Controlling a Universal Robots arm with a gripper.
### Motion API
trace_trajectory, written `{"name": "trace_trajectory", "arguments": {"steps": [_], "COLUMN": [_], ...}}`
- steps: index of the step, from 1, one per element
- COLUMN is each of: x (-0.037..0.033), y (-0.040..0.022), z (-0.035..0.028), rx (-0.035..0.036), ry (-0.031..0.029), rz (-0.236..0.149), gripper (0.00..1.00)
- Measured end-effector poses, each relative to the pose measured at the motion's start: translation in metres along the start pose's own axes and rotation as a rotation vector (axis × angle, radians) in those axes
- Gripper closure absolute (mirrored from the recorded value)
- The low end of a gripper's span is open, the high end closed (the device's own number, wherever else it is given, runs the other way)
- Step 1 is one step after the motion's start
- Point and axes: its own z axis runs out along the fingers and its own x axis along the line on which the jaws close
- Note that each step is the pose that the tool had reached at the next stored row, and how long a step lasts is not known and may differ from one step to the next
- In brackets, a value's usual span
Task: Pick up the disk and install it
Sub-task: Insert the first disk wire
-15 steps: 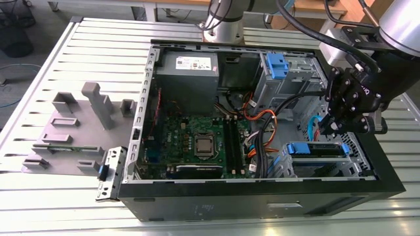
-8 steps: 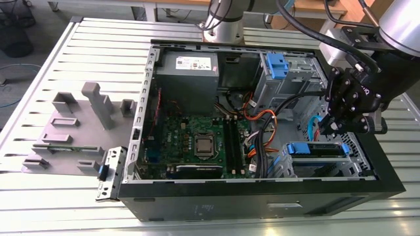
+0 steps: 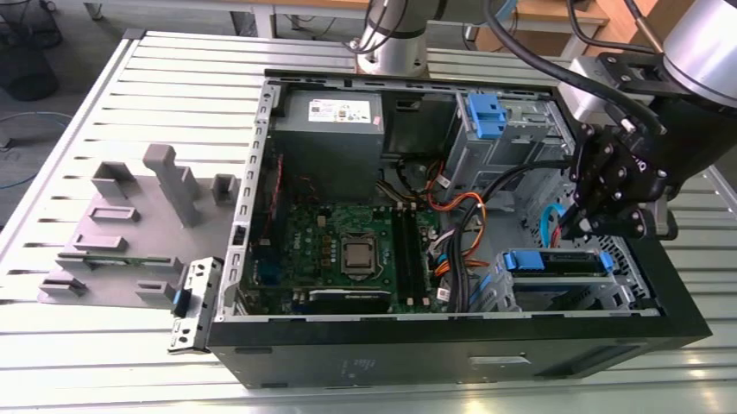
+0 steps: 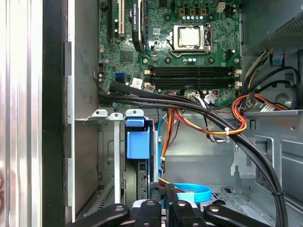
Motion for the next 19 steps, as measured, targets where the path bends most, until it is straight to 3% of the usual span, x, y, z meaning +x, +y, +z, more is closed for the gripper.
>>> {"name": "trace_trajectory", "arguments": {"steps": [19], "x": [0.0069], "y": [0.0011], "z": [0.007], "rx": [0.0002], "ry": [0.0], "rz": [0.0], "gripper": [0.84]}}
